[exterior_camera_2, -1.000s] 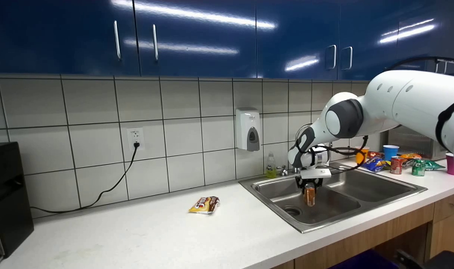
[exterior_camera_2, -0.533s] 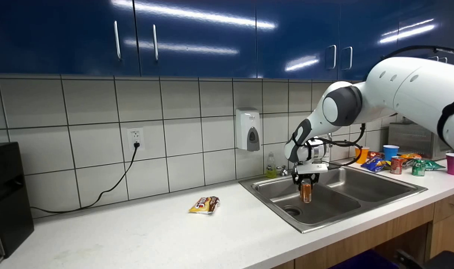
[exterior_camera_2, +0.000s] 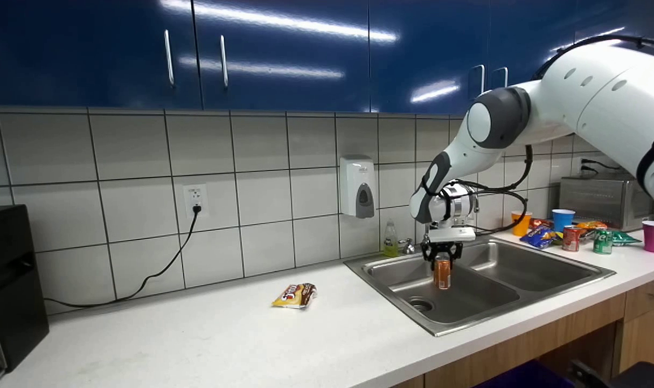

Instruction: Remove the red can from the sink and place it on the counter.

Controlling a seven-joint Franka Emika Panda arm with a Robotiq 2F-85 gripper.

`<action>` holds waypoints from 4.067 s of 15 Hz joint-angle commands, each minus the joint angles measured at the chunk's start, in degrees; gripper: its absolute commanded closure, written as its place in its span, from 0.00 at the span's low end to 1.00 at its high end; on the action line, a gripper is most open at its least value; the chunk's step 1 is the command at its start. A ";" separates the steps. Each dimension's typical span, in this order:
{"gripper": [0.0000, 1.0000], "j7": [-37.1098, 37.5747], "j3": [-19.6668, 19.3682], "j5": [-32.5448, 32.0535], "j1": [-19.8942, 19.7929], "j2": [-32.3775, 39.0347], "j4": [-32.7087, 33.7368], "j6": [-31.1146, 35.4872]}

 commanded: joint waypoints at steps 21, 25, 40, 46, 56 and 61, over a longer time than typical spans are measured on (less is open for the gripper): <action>0.62 -0.94 1.67 -6.37 6.83 -40.19 -48.43 5.31; 0.62 -1.15 4.25 -6.25 8.88 -40.66 -49.16 5.76; 0.62 -1.12 10.49 -6.61 15.71 -31.52 -45.48 11.89; 0.62 -1.01 10.53 -7.17 17.29 -27.74 -44.31 14.80; 0.00 -1.10 10.39 -7.64 17.52 -27.56 -44.02 15.29; 0.00 -1.28 10.60 -7.47 17.41 -29.42 -44.43 14.24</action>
